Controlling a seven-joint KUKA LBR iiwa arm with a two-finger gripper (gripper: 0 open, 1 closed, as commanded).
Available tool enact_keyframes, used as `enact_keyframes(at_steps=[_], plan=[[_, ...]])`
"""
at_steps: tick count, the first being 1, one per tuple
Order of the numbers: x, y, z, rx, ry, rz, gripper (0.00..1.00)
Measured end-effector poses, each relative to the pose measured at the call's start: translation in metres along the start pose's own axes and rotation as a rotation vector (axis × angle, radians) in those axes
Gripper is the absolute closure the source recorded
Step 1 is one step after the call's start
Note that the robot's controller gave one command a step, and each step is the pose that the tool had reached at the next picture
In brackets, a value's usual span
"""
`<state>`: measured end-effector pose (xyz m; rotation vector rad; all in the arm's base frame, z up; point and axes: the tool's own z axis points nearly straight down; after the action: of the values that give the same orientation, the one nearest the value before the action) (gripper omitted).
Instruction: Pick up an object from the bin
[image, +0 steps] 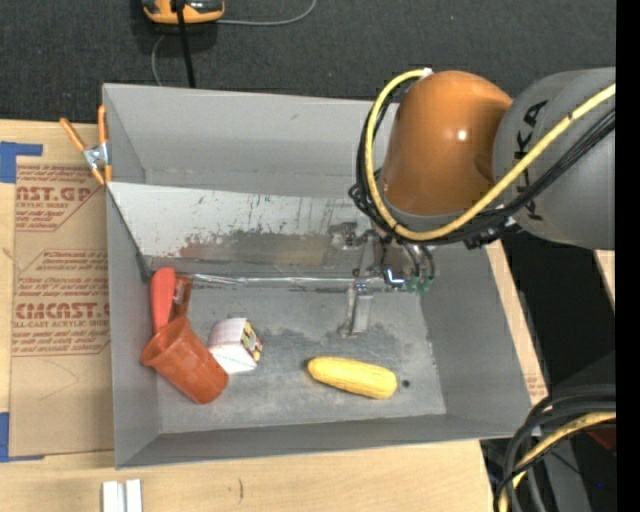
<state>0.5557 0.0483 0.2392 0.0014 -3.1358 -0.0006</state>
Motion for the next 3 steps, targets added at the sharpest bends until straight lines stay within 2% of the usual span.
enact_keyframes(at_steps=[1, 2, 3], plan=[[-0.001, 0.0, -0.004, -0.001, -0.008, 0.001, 0.0], [0.03, -0.018, 0.021, -0.001, -0.011, -0.065, 0.0], [0.052, -0.065, 0.029, -0.001, -0.005, -0.16, 0.0]])
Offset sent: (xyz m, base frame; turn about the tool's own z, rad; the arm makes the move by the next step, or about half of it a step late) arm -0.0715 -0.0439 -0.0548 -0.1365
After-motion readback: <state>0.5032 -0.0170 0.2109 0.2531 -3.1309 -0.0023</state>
